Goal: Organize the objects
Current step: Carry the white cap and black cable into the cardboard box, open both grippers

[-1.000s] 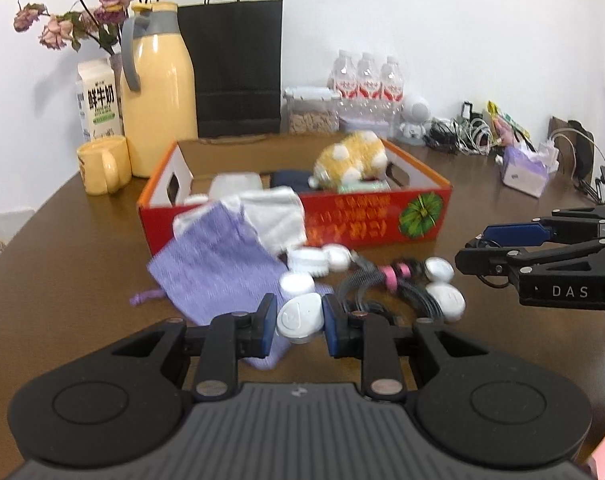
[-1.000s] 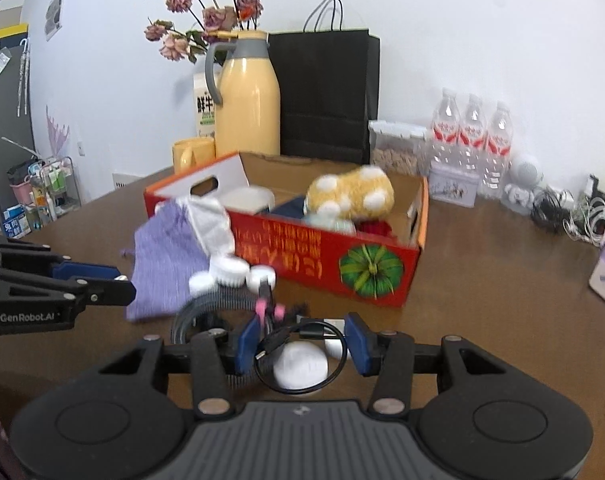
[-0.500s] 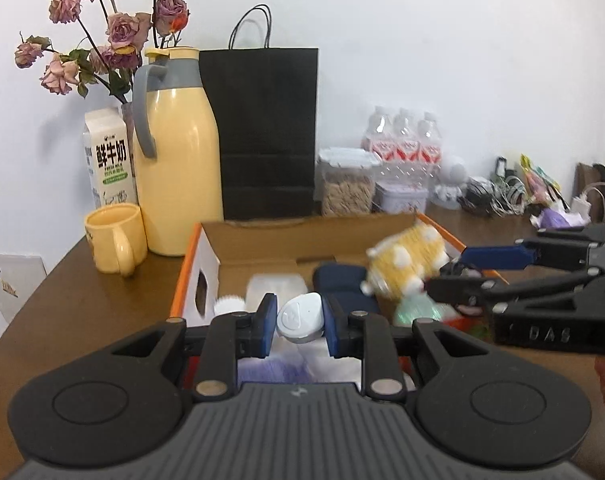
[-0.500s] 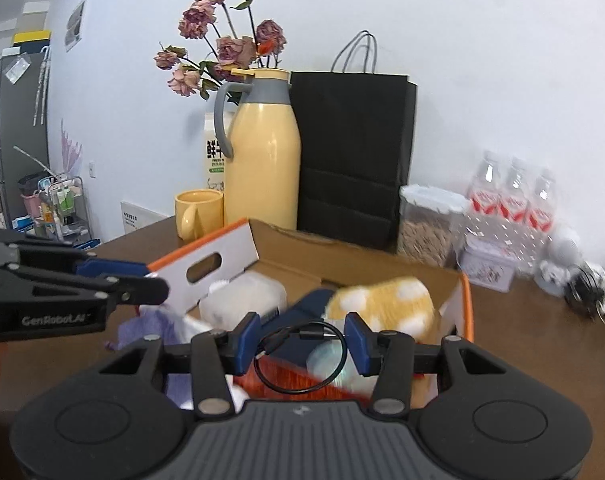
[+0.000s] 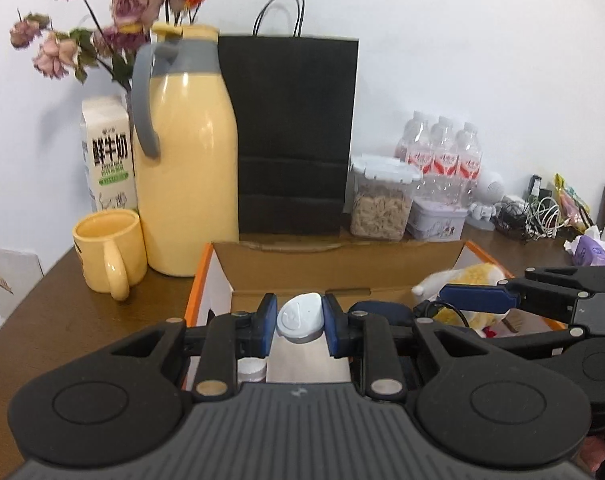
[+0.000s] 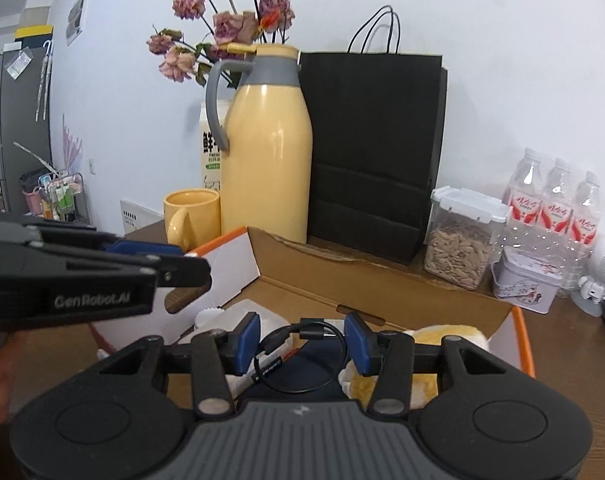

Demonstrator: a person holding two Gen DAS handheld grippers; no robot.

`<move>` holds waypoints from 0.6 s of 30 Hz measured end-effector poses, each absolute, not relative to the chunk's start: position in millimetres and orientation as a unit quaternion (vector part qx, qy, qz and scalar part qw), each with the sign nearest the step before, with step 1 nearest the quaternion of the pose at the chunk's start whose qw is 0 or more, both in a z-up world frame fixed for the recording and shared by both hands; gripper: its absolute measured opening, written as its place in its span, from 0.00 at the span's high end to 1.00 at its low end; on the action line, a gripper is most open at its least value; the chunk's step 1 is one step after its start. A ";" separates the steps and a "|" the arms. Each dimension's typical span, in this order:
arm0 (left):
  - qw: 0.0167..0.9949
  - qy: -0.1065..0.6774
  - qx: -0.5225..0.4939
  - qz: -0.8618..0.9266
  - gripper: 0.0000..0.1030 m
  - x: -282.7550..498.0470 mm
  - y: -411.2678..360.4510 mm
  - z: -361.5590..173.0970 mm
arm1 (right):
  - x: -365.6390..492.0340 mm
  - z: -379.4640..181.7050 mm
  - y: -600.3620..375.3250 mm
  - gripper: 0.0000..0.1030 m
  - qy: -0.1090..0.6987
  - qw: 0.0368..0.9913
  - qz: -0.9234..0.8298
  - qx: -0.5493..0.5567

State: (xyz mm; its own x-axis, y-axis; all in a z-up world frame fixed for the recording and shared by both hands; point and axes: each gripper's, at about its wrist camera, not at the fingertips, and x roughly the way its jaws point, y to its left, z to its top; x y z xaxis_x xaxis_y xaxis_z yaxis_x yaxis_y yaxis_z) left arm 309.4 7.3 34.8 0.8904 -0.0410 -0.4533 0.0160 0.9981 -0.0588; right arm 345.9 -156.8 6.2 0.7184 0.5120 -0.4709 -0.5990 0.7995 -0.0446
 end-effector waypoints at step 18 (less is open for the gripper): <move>0.978 0.204 -0.021 0.035 0.00 292.2 13.1 39.2 | 338.5 7.4 -175.2 0.00 0.216 0.938 0.259 -0.080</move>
State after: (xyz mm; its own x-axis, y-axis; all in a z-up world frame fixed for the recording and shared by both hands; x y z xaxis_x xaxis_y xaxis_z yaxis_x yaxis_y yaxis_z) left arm 292.2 13.1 39.2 0.9141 0.0600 -0.4010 -0.0774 0.9966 -0.0271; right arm 338.5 -175.2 7.4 0.7721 0.4514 -0.4474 -0.5206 0.8529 -0.0379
